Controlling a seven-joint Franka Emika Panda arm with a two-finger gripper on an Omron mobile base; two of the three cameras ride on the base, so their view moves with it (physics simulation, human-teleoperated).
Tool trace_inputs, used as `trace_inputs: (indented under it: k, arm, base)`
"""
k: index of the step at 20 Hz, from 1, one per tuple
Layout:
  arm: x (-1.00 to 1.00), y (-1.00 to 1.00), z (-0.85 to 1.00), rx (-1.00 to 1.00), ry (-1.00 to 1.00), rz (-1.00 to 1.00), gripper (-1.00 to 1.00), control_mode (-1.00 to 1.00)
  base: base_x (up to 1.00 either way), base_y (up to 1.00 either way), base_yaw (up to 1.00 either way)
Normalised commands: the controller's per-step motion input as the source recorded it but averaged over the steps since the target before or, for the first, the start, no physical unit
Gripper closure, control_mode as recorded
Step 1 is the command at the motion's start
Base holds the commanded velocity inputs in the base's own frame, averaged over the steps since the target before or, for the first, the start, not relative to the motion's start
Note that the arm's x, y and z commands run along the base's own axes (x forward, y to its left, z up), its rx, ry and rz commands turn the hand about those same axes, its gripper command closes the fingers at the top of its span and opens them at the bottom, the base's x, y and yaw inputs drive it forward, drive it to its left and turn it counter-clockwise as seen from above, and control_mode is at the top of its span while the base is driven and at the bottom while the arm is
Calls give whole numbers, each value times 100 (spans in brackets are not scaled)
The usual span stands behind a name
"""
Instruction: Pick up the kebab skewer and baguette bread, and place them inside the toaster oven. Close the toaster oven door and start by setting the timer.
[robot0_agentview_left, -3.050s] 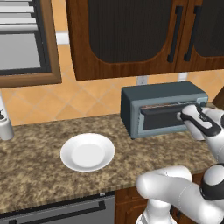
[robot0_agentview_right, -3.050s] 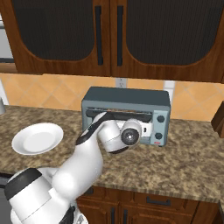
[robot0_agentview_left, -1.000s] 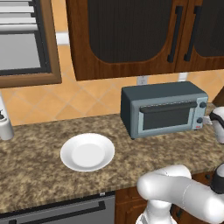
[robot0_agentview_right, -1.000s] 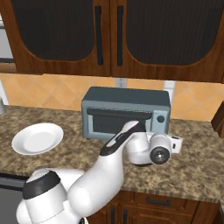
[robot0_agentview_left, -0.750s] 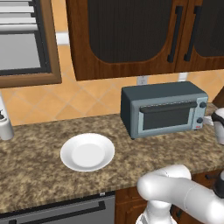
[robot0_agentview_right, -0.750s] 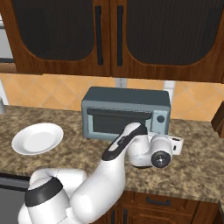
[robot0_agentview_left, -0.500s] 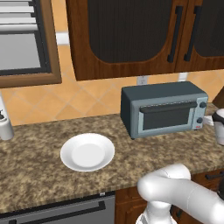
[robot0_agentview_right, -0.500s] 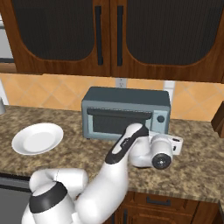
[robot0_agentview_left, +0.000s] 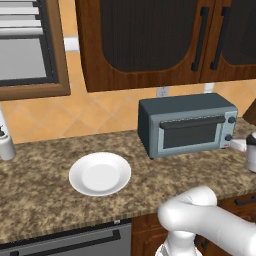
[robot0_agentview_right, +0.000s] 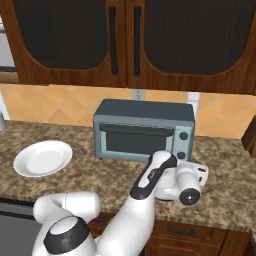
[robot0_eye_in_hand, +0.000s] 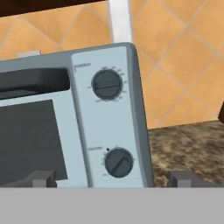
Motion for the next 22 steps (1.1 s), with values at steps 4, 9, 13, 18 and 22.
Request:
trace_inputs:
  k: [4, 9, 13, 18, 22]
  arm:
    - [3, -2, -18, 0, 0, 0, -100, -100]
    - [13, 0, -18, 0, 0, 0, -100, -100]
    - [28, 0, -13, 0, 0, 0, -100, -100]
    - [37, 0, -8, 0, 0, 0, -100, -100]
    - [22, -3, -12, 0, 0, 3, -100, -100]
  base:
    - [0, 0, 0]
    - [0, 0, 0]
    - [0, 0, 0]
    - [0, 0, 0]
    - [0, 0, 0]
